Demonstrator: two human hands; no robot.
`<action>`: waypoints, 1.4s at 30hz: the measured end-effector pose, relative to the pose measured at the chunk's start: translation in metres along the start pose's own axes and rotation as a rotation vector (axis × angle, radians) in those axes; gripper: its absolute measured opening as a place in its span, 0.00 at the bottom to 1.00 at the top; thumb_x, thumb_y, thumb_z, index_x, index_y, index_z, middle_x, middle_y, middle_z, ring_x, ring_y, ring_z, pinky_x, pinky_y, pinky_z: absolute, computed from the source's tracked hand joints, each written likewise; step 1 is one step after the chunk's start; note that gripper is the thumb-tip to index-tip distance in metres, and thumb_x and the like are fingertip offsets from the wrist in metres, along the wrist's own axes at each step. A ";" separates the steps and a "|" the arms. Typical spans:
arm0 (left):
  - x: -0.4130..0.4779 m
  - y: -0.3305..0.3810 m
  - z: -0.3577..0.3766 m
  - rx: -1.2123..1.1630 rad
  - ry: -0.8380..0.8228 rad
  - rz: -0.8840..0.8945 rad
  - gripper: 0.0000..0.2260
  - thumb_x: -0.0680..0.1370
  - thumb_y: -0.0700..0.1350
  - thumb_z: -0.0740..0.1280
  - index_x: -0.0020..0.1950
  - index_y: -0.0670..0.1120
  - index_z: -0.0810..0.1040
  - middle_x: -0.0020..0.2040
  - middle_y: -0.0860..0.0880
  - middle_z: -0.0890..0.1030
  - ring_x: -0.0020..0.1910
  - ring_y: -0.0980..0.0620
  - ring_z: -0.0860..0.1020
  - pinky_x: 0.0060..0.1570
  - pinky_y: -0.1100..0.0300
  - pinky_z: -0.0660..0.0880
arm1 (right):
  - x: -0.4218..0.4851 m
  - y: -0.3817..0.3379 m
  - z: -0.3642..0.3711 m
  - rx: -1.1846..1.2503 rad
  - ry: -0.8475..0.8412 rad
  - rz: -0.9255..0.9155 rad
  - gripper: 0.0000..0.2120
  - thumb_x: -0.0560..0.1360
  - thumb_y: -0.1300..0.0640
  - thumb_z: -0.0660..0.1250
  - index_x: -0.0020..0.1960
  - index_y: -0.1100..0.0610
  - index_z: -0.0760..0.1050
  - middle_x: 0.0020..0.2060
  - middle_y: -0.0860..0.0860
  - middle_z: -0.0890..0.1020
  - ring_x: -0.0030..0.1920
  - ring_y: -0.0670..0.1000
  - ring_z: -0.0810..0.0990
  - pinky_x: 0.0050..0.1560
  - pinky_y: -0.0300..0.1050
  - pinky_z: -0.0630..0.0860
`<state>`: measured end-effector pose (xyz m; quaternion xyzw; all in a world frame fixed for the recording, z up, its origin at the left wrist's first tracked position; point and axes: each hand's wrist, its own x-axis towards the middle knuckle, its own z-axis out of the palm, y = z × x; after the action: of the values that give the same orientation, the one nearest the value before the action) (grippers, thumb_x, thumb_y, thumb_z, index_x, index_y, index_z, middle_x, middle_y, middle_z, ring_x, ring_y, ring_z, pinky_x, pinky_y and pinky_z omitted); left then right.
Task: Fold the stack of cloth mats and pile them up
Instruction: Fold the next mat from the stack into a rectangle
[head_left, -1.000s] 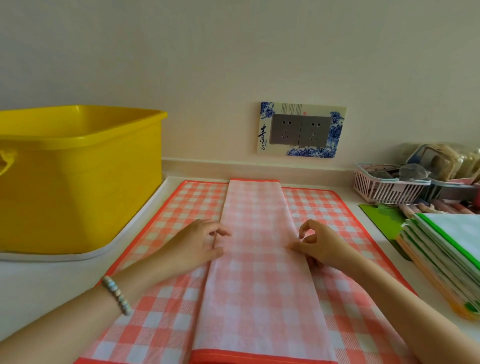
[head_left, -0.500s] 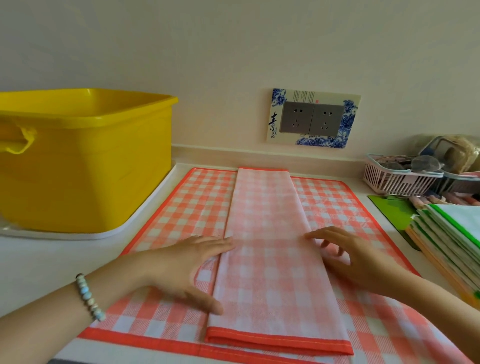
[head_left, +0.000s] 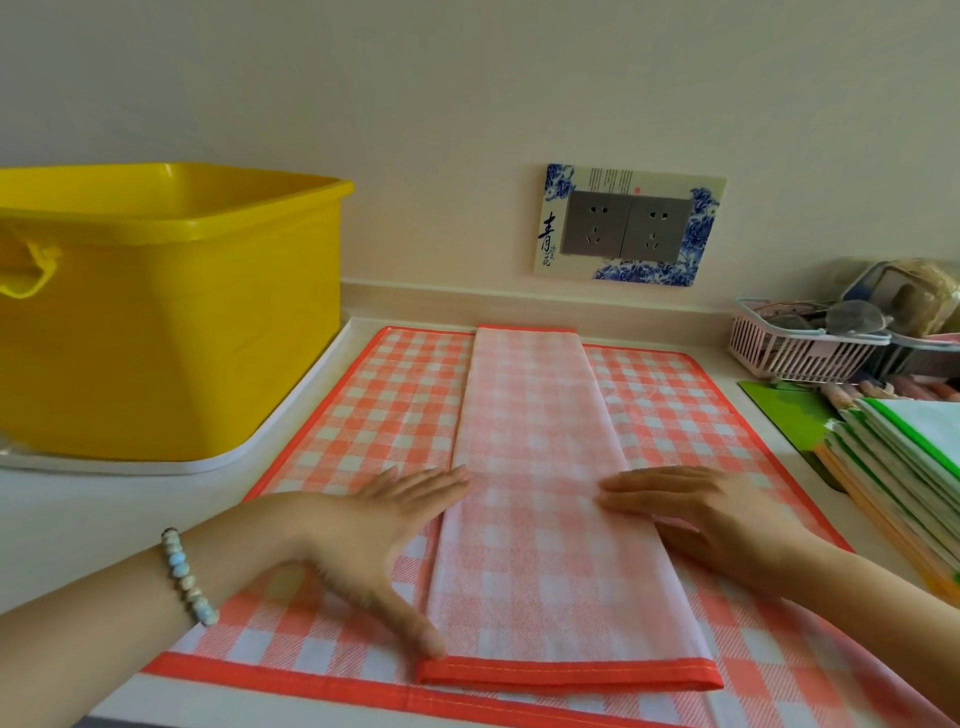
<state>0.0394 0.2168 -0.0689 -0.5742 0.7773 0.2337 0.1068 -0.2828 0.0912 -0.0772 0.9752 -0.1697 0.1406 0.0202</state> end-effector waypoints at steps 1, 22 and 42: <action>0.000 -0.001 0.000 -0.035 0.048 -0.006 0.53 0.61 0.76 0.63 0.73 0.64 0.32 0.72 0.67 0.30 0.70 0.64 0.32 0.71 0.54 0.37 | 0.001 0.000 0.001 0.016 0.001 0.012 0.19 0.75 0.53 0.65 0.65 0.45 0.74 0.63 0.41 0.76 0.62 0.39 0.73 0.62 0.36 0.69; 0.062 -0.015 -0.010 -0.683 0.778 -0.091 0.17 0.72 0.53 0.72 0.59 0.54 0.73 0.40 0.53 0.83 0.39 0.58 0.81 0.43 0.60 0.76 | 0.052 0.034 0.014 0.842 0.187 0.746 0.11 0.74 0.51 0.66 0.39 0.58 0.77 0.28 0.46 0.83 0.29 0.44 0.82 0.26 0.33 0.74; 0.066 0.015 -0.003 -0.053 0.415 0.081 0.26 0.77 0.65 0.42 0.74 0.64 0.56 0.76 0.63 0.52 0.75 0.63 0.46 0.73 0.58 0.42 | 0.072 0.031 0.013 0.523 0.084 0.963 0.09 0.76 0.51 0.67 0.51 0.55 0.73 0.40 0.50 0.82 0.31 0.46 0.79 0.29 0.36 0.73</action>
<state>0.0047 0.1632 -0.0918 -0.5808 0.7988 0.1349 -0.0799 -0.2251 0.0374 -0.0696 0.7536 -0.5551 0.2101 -0.2825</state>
